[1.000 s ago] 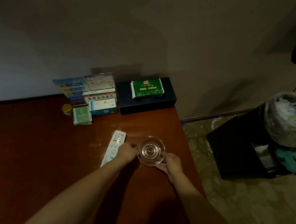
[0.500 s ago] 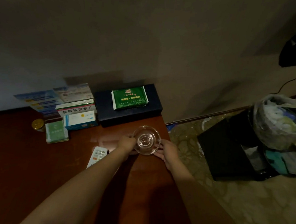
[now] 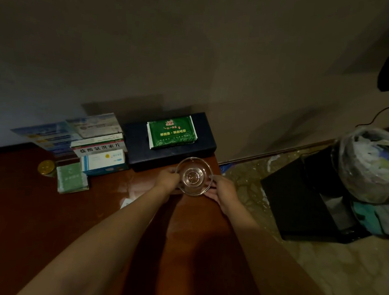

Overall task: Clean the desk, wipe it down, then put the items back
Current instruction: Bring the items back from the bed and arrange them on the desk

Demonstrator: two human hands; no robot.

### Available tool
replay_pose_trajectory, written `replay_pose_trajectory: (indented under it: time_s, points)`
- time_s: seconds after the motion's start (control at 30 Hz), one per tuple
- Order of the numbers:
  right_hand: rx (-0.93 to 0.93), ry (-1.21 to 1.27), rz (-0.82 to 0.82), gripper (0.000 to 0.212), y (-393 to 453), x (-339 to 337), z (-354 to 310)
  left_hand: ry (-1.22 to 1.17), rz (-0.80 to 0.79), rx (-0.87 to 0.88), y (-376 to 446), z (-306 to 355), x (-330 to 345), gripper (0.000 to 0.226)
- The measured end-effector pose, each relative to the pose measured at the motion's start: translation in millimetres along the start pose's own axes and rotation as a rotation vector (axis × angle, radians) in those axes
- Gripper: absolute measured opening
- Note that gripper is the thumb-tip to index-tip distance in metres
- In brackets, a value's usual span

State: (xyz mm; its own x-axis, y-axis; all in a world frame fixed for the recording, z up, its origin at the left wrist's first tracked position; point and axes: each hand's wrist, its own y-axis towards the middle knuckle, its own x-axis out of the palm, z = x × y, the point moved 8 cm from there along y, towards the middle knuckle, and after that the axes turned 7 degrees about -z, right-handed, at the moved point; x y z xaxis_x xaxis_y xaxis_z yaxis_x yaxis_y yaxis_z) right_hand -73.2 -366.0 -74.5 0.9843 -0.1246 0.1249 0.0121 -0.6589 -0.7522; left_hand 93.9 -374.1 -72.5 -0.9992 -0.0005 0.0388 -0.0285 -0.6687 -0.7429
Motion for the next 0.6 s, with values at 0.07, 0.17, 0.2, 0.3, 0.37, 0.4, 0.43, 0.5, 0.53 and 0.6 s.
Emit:
replay_pose_trajectory:
  time_s: [0.07, 0.17, 0.2, 0.3, 0.37, 0.4, 0.43, 0.5, 0.53, 0.6]
  points:
    - [-0.017, -0.005, -0.014, 0.031, -2, 0, 0, 0.02, -0.014, 0.015, 0, 2, -2, 0.033]
    - [-0.056, -0.031, -0.011, 0.034, -8, -4, 4, 0.067, -0.038, 0.041, -8, 8, -7, 0.035]
    - [-0.062, -0.046, -0.002, 0.034, -13, -5, 8, 0.099, -0.034, 0.052, -10, 8, -11, 0.035]
    - [-0.022, -0.152, 0.026, 0.031, -28, -4, 32, 0.227, 0.048, 0.049, -21, -5, -34, 0.035]
    - [0.018, -0.262, 0.002, 0.028, -38, 10, 48, 0.307, 0.097, 0.025, -34, -23, -55, 0.027]
    - [0.032, -0.331, -0.02, 0.027, -41, 20, 53, 0.311, 0.116, 0.013, -41, -33, -65, 0.023]
    - [0.032, -0.39, -0.048, 0.027, -44, 33, 56, 0.29, 0.14, 0.001, -50, -43, -76, 0.02]
    - [0.002, -0.478, -0.107, 0.027, -47, 65, 57, 0.249, 0.216, -0.009, -68, -60, -99, 0.016]
    - [-0.02, -0.519, -0.144, 0.025, -50, 83, 58, 0.23, 0.264, -0.015, -76, -68, -112, 0.015]
    - [-0.066, -0.645, -0.231, 0.026, -56, 117, 61, 0.187, 0.34, -0.053, -95, -87, -134, 0.013]
